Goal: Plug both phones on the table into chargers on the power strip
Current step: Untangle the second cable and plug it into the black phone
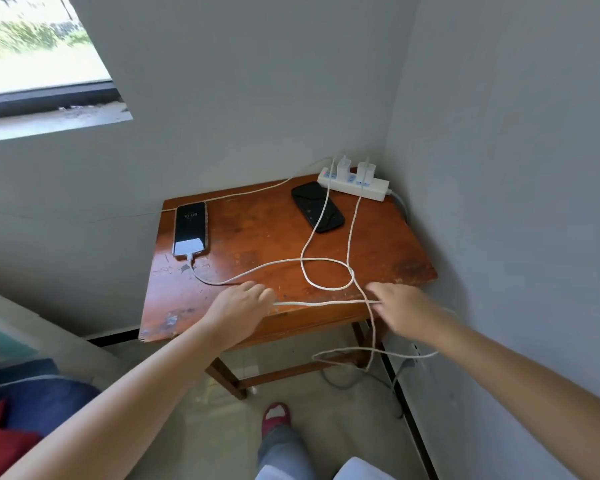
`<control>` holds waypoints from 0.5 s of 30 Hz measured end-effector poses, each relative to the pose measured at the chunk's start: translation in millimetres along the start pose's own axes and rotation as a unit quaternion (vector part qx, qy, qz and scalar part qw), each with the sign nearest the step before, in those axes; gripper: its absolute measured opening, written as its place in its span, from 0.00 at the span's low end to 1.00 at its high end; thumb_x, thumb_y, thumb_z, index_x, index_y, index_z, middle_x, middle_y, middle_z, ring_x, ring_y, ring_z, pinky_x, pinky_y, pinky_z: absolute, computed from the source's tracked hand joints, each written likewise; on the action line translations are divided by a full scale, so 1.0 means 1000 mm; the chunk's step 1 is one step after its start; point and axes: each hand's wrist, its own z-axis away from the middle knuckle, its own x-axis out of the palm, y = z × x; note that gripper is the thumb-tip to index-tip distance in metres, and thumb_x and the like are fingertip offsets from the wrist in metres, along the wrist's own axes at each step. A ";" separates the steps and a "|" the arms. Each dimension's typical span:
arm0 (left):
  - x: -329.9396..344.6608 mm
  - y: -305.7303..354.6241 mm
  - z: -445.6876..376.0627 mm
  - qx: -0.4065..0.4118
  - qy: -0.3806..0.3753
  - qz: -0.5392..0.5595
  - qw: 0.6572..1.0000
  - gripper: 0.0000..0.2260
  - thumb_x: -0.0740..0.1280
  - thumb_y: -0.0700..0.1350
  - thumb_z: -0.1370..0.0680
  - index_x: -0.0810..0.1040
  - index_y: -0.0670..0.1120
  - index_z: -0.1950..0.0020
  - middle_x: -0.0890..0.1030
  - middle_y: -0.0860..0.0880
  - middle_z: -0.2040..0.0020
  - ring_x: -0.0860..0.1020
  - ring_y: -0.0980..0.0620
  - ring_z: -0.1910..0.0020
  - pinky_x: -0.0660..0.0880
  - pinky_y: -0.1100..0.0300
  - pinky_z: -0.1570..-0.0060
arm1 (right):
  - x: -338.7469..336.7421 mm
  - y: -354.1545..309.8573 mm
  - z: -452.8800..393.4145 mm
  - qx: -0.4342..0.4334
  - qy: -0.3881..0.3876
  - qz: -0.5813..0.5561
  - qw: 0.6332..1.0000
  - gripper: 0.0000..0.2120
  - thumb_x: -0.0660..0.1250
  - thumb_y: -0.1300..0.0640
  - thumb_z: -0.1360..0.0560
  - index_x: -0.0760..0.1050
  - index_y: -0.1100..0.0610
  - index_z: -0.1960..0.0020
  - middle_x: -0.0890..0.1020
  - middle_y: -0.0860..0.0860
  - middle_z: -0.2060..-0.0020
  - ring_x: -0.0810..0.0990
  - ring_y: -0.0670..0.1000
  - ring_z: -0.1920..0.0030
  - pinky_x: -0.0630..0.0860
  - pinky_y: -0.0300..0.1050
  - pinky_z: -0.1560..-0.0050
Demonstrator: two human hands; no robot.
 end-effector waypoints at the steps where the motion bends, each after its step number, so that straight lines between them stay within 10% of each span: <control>1: -0.006 0.012 -0.010 0.026 0.026 0.007 0.999 0.13 0.56 0.40 0.20 0.68 0.42 0.36 0.76 0.46 0.39 0.73 0.48 0.41 0.72 0.58 0.43 | 0.000 -0.024 -0.004 -0.039 -0.008 -0.083 0.996 0.16 0.56 0.58 0.20 0.65 0.59 0.33 0.79 0.55 0.44 0.79 0.55 0.48 0.77 0.48 0.49; 4: -0.019 0.029 -0.038 0.043 0.068 0.005 0.997 0.12 0.57 0.42 0.20 0.68 0.43 0.37 0.75 0.46 0.39 0.73 0.48 0.40 0.70 0.57 0.42 | 0.000 -0.057 -0.020 -0.093 -0.005 -0.203 0.975 0.12 0.56 0.59 0.19 0.70 0.61 0.39 0.80 0.56 0.58 0.76 0.51 0.65 0.72 0.41 0.65; 8: -0.013 -0.006 -0.042 -0.014 0.017 0.025 0.999 0.11 0.58 0.38 0.22 0.70 0.43 0.39 0.76 0.46 0.42 0.73 0.49 0.44 0.71 0.59 0.44 | -0.005 0.005 -0.017 0.047 0.012 -0.103 0.993 0.12 0.51 0.58 0.18 0.69 0.61 0.55 0.72 0.51 0.70 0.75 0.54 0.66 0.64 0.41 0.69; 15: -0.016 -0.008 -0.108 0.077 -0.045 0.135 0.987 0.09 0.54 0.46 0.19 0.73 0.44 0.49 0.76 0.51 0.59 0.77 0.43 0.49 0.69 0.57 0.59 | -0.012 -0.011 -0.066 0.048 -0.025 -0.292 0.955 0.10 0.60 0.59 0.21 0.74 0.61 0.43 0.72 0.47 0.71 0.69 0.44 0.71 0.65 0.33 0.69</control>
